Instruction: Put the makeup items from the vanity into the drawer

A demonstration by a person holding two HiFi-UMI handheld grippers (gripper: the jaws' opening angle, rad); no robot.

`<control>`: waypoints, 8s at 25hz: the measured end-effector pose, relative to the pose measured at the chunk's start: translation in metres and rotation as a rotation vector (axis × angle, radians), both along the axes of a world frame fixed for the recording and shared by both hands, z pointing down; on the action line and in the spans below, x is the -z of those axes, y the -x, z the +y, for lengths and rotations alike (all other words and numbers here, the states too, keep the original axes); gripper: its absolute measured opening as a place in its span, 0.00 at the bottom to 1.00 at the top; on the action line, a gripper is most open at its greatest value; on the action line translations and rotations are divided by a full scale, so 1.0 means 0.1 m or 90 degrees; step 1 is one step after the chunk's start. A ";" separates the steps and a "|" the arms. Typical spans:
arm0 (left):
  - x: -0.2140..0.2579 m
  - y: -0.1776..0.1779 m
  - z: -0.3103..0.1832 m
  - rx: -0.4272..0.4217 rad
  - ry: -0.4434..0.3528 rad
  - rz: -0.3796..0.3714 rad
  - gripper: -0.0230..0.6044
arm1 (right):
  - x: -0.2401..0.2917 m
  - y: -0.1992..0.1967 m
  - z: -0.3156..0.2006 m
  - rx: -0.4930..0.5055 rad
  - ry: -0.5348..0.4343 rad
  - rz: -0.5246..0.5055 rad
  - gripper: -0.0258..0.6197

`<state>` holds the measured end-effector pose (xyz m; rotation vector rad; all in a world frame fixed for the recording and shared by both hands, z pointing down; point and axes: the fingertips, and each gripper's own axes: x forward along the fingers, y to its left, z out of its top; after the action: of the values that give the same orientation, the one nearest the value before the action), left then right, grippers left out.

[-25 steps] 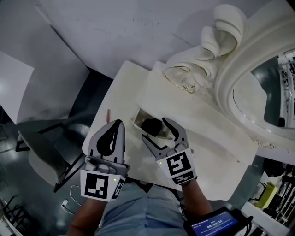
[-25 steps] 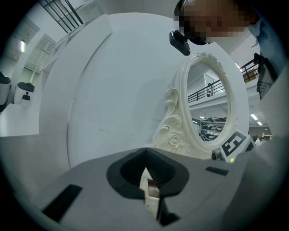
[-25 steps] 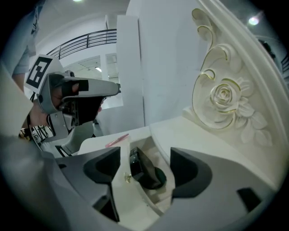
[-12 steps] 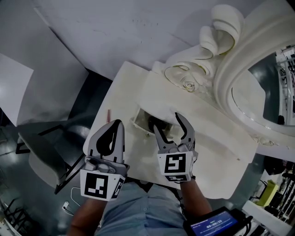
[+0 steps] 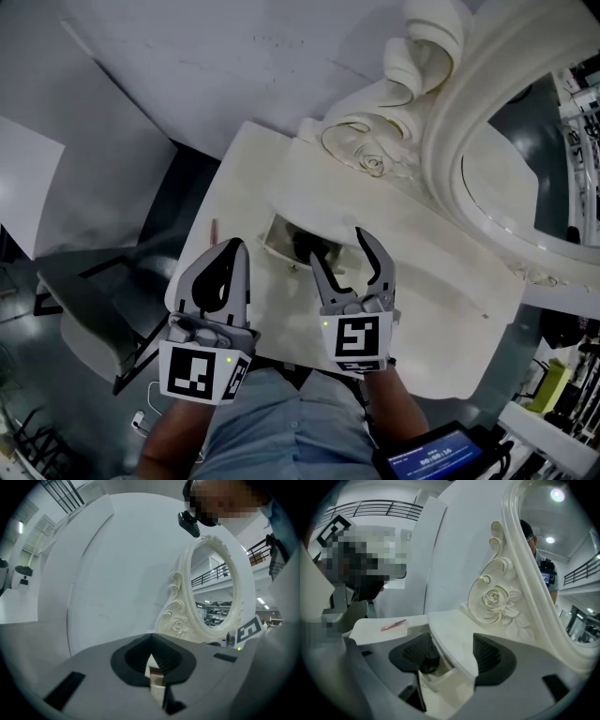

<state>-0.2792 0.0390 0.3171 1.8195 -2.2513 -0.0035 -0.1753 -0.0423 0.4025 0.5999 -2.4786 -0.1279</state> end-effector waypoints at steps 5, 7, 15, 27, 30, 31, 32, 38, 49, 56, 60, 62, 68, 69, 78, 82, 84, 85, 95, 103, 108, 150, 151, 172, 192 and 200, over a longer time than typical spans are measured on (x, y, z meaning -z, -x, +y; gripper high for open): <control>0.10 -0.21 0.02 0.001 -0.002 -0.017 0.03 | 0.00 -0.18 0.12 0.021 0.014 -0.009 0.49; 0.15 -0.33 0.04 0.002 -0.005 -0.019 0.03 | 0.03 -0.25 0.15 0.024 0.012 -0.020 0.38; 0.32 -0.60 0.13 0.002 -0.005 -0.049 0.03 | -0.02 -0.33 0.12 0.026 0.025 -0.022 0.07; 0.13 0.03 0.05 -0.044 0.000 -0.010 0.03 | -0.39 0.21 0.34 0.067 0.022 0.124 0.05; 0.08 0.22 0.05 -0.054 0.003 0.000 0.03 | -0.46 0.24 0.32 0.030 0.003 0.158 0.05; 0.07 0.29 0.04 -0.057 0.004 0.003 0.03 | -0.47 0.24 0.32 0.020 0.009 0.155 0.05; 0.05 0.34 0.04 -0.059 0.004 0.006 0.03 | -0.45 0.25 0.32 0.012 0.021 0.143 0.05; 0.01 0.55 0.07 -0.069 0.006 0.019 0.03 | -0.12 0.35 0.35 -0.022 0.033 0.046 0.05; -0.02 0.88 0.26 -0.056 0.013 0.016 0.03 | -0.22 0.37 0.19 -0.095 -0.004 0.093 0.05; -0.06 0.80 0.21 -0.079 0.019 0.021 0.03 | -0.45 0.22 0.35 -0.097 0.051 0.132 0.04; -0.08 0.75 0.17 -0.091 0.022 0.021 0.03 | -0.46 0.28 0.49 -0.068 0.077 0.128 0.04; -0.07 0.71 0.14 -0.097 0.021 0.020 0.03 | -0.46 0.29 0.56 -0.054 0.090 0.128 0.04; -0.05 0.67 0.06 -0.101 0.022 0.017 0.03 | -0.26 0.38 0.62 -0.016 0.057 0.097 0.04; -0.05 0.67 0.06 -0.101 0.022 0.017 0.03 | -0.23 0.39 0.60 -0.022 0.049 0.091 0.04; -0.05 0.70 0.01 -0.095 0.020 0.018 0.03 | -0.48 0.18 0.27 -0.092 0.063 0.169 0.04; -0.06 0.73 0.02 -0.084 0.018 0.019 0.03 | -0.31 0.34 0.30 -0.074 0.072 0.108 0.04; -0.04 0.75 0.05 -0.078 0.015 0.018 0.03 | -0.23 0.47 0.35 -0.058 0.081 0.080 0.04; -0.03 0.77 0.06 -0.074 0.014 0.016 0.03 | -0.19 0.54 0.39 -0.048 0.084 0.064 0.04; 0.02 1.22 0.47 -0.009 0.011 0.014 0.03 | -0.16 1.42 1.16 0.074 0.178 -0.009 0.04; -0.25 1.50 0.70 0.007 0.041 0.041 0.03 | -0.83 1.60 1.35 0.043 0.259 0.083 0.20; -0.40 1.61 0.76 0.014 0.054 0.064 0.03 | -1.04 1.61 1.38 0.034 0.267 0.138 0.21; 0.05 0.25 -0.14 -0.149 0.029 0.013 0.03 | -0.38 0.26 0.49 0.066 0.102 0.097 0.27; 0.03 0.23 -0.15 -0.151 0.032 0.012 0.03 | -0.35 0.25 0.48 0.055 0.095 0.088 0.27; -0.06 -0.11 -0.28 -0.210 0.062 0.001 0.03 | -1.01 0.17 1.11 0.068 0.260 0.100 0.04; 0.40 -0.17 -0.27 -0.180 -0.011 -0.032 0.03 | -0.18 -0.02 1.01 0.022 0.316 -0.088 0.04; 1.23 -0.62 -0.29 -0.165 -0.122 -0.098 0.03 | 1.48 -0.32 0.32 -0.031 0.086 -0.331 0.04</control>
<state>-0.2168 0.0100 0.1946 2.2743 -2.1578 -0.0350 -0.1436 -0.0103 0.2548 0.7034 -2.9338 0.2441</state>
